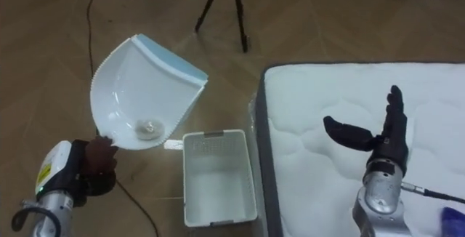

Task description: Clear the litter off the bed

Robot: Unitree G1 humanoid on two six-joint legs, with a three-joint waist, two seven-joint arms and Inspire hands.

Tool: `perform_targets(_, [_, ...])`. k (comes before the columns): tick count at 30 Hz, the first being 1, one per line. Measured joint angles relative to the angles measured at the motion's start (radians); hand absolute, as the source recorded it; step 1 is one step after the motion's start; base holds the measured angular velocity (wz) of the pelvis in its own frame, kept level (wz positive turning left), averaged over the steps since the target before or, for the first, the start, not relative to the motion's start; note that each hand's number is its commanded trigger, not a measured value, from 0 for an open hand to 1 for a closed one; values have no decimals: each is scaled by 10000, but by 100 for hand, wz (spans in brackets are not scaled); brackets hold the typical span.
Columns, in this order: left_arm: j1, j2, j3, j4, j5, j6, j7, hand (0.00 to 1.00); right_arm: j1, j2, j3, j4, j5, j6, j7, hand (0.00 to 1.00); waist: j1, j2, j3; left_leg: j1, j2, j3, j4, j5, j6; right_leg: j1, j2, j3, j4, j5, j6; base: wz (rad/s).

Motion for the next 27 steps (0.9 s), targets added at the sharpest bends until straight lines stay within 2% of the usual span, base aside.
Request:
perform_targets(4, [-92,91,-113,324,-6,19,12,100,-87,3,69,293,-163,-2,-8,0,102,5,1,-92,-232,-99,7,22,112,-376,-326,22,717,-177,120,12])
perform_targets(7, [-488,316,-305,640,74,-2,18,100,-281,2,107,674,-528,-26,-1,0,108,20,21,-325,-349,-151,268,-46,226,-969,-617,152,1656,-265,226,10])
perform_targets(9, [-888,387,-323,935,185,-61,52,100,-364,-11,108,721,-516,-54,-4,0,121,42,48,-567,-416,-146,456,-81,278,-1449,-692,518,2218,-347,322,2])
perform_targets(10, [-1205,507,-442,1219,186,-62,61,100,-426,-12,152,896,-516,-78,-8,0,99,70,65,-701,-441,-156,597,-113,311,-1701,-687,825,2396,-400,408,4])
perform_targets(12, [-1565,738,-658,1469,198,-62,85,100,-446,-19,311,1180,-515,-78,-11,0,83,72,81,-834,-538,-189,675,-124,331,-2183,-688,1283,2532,-414,439,12])
perform_targets(14, [-1887,839,-811,1764,220,-65,96,100,-472,-10,492,1491,-512,-63,3,0,-55,171,143,-830,-600,-232,751,-156,337,-2506,-677,1525,2384,-308,472,21])
perform_targets(15, [-2031,979,-939,1947,218,-98,102,100,-473,0,678,1571,-520,-64,9,0,-172,212,171,-858,-693,-291,834,-209,314,-2662,-685,1717,2198,31,446,29])
perform_targets(16, [-2063,1153,-977,2013,321,-157,101,100,-527,14,794,1707,-593,-71,94,0,-356,252,155,-960,-718,-295,948,-273,307,-2800,-703,1787,2191,223,288,22])
perform_targets(18, [-2142,1439,-1000,2013,666,-203,101,100,-640,-1,765,1823,-878,-73,117,0,-431,371,159,-1231,-718,-336,1000,-279,271,-3005,-685,1780,2208,226,251,4])
perform_targets(19, [-2230,1702,-1162,2041,707,-201,104,100,-721,-11,774,1825,-879,-84,105,0,-511,463,178,-1416,-718,-383,1035,-260,248,-3162,-666,1761,2226,244,239,6])
perform_targets(21, [-2515,1996,-1439,2332,892,-229,109,100,-810,-11,785,1831,-1012,-133,96,0,-604,636,245,-1622,-714,-483,1163,-234,287,-3281,-640,1718,2257,249,235,11])
perform_targets(23, [-2694,2205,-1699,2556,983,-234,170,100,-852,-12,803,1830,-1500,-252,101,0,-650,760,262,-1760,-717,-475,1187,-242,286,-3444,-662,1727,2327,245,240,4])
perform_targets(25, [-2764,2347,-1820,2682,1244,-237,197,100,-966,-18,804,1830,-1948,-293,102,0,-684,885,329,-1782,-744,-472,1173,-253,273,-3500,-703,1711,2365,228,263,0])
perform_targets(27, [-2820,2614,-2149,2672,1513,-245,267,100,-1042,-198,881,1855,-2258,-567,93,0,-748,1107,304,-1935,-813,-472,1219,-300,278,-3796,-819,1672,2597,189,271,7])
